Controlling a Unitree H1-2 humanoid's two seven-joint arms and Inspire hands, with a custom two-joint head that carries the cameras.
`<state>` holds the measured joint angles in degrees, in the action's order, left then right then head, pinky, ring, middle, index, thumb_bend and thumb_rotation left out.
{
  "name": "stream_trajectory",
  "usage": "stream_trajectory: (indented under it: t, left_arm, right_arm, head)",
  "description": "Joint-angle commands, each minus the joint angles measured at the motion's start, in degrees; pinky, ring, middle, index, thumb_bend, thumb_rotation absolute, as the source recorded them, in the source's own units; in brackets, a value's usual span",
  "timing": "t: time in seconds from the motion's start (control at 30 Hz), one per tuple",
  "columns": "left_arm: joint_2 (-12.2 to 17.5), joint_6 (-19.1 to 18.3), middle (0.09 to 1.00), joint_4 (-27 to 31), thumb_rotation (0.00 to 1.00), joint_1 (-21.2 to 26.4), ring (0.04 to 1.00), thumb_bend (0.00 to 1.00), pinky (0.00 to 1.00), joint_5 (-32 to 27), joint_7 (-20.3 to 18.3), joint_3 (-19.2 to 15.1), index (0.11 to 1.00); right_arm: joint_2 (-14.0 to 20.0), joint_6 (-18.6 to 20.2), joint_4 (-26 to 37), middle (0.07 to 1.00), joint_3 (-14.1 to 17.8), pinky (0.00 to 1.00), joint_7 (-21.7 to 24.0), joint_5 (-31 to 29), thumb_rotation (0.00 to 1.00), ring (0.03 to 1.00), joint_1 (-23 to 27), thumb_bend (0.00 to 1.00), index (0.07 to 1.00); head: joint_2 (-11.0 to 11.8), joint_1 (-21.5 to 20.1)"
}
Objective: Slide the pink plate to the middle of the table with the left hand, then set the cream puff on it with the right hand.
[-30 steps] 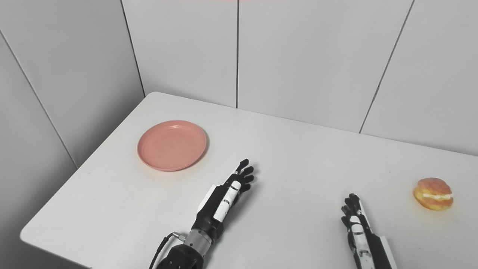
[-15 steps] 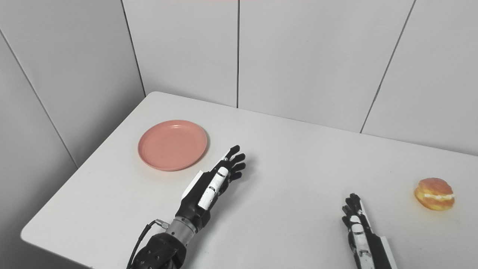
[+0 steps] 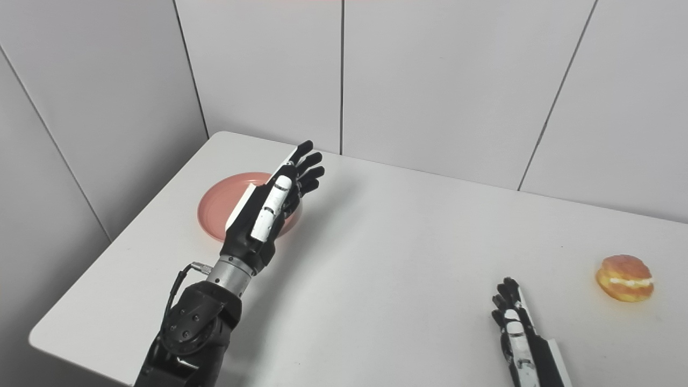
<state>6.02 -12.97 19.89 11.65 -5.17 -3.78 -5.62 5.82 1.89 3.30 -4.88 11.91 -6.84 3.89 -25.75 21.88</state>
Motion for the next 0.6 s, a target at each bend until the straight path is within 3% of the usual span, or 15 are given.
stream_trajectory:
  t: [0.0,0.33,0.57]
  left_arm:
    - [1.1,2.0,0.937,0.2,1.0,2.5,0.92,0.49,0.94,-0.9,0.3,-1.1,0.926]
    - [3.0,4.5,0.923,-3.3,1.0,5.6,0.911,0.44,0.92,-3.2,1.3,-5.6,0.908]
    - [4.6,3.2,0.95,-5.1,1.0,7.8,0.928,0.44,0.95,-3.5,2.4,-7.8,0.94]
  right_arm:
    - [-0.3,1.2,0.1,1.0,-0.3,1.0,0.4,-0.3,1.0,1.0,0.6,0.07,1.0]
    - [-0.3,0.8,-0.1,1.0,-0.3,1.0,0.3,-0.1,1.0,1.0,0.6,0.07,1.0]
    - [0.0,0.5,-0.2,1.0,-0.3,1.0,0.5,-0.1,1.0,1.0,0.6,0.08,1.0]
  head:
    - [-0.1,0.1]
    - [0.0,0.2]
    - [0.1,0.4]
